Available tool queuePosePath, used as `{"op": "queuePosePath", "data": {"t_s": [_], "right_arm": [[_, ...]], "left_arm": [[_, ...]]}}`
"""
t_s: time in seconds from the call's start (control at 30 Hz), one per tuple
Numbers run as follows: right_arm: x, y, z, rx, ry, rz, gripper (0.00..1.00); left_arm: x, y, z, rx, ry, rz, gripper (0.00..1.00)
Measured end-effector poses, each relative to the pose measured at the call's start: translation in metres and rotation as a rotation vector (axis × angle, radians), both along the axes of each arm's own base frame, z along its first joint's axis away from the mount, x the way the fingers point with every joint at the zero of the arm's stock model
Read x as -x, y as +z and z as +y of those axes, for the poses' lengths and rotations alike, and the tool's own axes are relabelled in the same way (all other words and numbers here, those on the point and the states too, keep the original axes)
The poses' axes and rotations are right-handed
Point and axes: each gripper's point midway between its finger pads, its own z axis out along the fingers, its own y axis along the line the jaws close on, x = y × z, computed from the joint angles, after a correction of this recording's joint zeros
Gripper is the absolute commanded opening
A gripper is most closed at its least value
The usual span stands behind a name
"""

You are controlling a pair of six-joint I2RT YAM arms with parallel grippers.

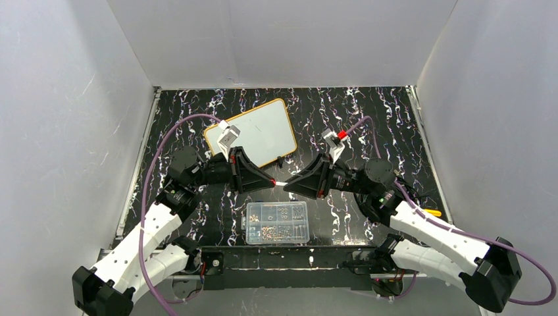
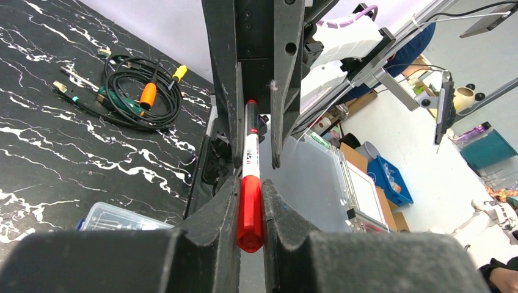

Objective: Write a sentence on the whiteboard
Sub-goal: Open the whiteboard marker at the center of the board.

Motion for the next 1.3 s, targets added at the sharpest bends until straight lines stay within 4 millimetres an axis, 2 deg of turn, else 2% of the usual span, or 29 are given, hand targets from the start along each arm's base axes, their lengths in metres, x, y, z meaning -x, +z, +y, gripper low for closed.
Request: {"op": "queuePosePath", "data": {"t_s": [0.2, 0.53, 0.77, 1.07, 1.3], "right_arm": [[0.003, -0.007, 0.001, 0.028, 0.018, 0.012, 0.31], [0.004, -0.008, 0.001, 0.033, 0.024, 0.017, 0.35], [0.003, -0.004, 0.000, 0.017, 0.014, 0.021, 0.36], [0.002, 0.006, -0.004, -0.013, -0.009, 0.007, 0.42], [0.004, 0.012, -0.008, -0.030, -0.020, -0.009, 0.42]], "left_arm": [[-0.003, 0.002, 0.001, 0.003, 0.010, -0.005, 0.00], [-0.004, 0.004, 0.002, 0.005, 0.014, -0.008, 0.00], [-0.003, 0.005, 0.002, 0.007, 0.014, -0.011, 0.00], [-0.002, 0.008, 0.002, 0.017, 0.009, -0.030, 0.00], [0.002, 0.009, 0.003, 0.016, -0.015, -0.037, 0.00]]}}
